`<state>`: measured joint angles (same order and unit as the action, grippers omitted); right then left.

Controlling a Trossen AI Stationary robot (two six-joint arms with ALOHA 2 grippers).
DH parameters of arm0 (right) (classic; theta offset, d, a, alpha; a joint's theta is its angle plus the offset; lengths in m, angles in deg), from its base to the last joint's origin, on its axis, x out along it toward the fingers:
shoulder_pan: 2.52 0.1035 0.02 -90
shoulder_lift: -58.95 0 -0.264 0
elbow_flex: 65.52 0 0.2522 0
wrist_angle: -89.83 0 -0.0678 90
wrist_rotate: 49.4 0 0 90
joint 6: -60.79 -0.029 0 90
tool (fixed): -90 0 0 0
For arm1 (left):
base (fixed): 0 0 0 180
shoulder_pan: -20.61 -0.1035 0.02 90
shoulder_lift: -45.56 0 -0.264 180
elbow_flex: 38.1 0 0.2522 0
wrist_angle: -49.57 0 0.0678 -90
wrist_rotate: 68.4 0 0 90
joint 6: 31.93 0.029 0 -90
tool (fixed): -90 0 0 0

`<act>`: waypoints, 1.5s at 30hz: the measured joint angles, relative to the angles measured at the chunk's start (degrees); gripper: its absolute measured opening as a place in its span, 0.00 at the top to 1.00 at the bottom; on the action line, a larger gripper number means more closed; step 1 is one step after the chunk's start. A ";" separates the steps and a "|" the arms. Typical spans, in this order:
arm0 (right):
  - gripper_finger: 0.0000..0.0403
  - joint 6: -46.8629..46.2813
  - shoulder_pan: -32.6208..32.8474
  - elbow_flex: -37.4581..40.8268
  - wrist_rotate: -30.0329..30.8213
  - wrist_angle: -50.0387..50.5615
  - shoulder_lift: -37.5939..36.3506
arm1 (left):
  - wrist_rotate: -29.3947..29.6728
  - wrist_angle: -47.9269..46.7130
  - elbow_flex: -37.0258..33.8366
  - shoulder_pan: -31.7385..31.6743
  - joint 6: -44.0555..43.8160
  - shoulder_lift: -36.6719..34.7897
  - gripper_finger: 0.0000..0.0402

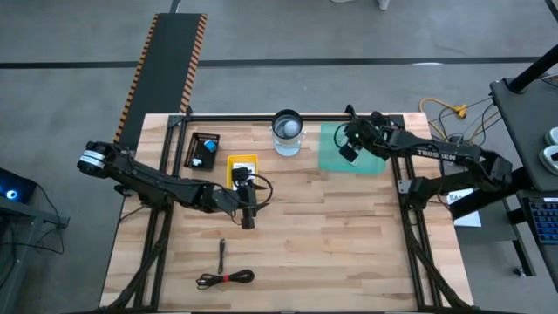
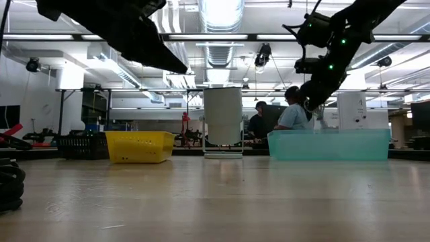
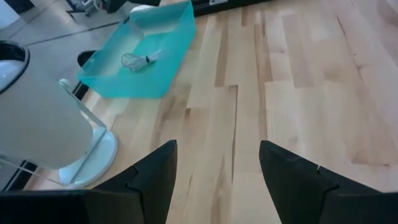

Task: Pick and place items into bin
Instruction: Put the white cable charger into the light blue bin, then put the top black cable charger into the light blue bin

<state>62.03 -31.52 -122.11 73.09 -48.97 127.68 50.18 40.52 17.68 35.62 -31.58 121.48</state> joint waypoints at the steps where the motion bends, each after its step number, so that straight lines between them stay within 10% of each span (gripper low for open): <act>1: 0.75 0.00 0.00 0.00 -0.02 -0.05 0.00 | 0.00 -0.33 0.20 0.00 -0.03 0.00 0.47; 8: 0.62 -2.92 0.22 0.00 -0.17 -0.20 0.02 | -2.38 -2.04 0.48 0.11 -0.53 -0.04 0.47; 19: 0.59 -2.01 1.51 1.86 -9.18 -9.45 0.02 | -34.65 -17.08 0.81 0.67 -30.43 -0.11 0.47; 27: 0.62 4.81 5.30 4.17 -21.54 -24.88 0.02 | -35.66 -24.82 0.66 2.75 -58.39 -0.11 0.47; 45: 0.63 6.97 10.56 6.51 -22.36 -29.83 0.04 | -38.36 -31.29 0.74 16.80 -105.48 4.45 0.48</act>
<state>69.00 -20.95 -115.59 50.73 -78.80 127.72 11.82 9.23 18.42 52.42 -137.06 125.92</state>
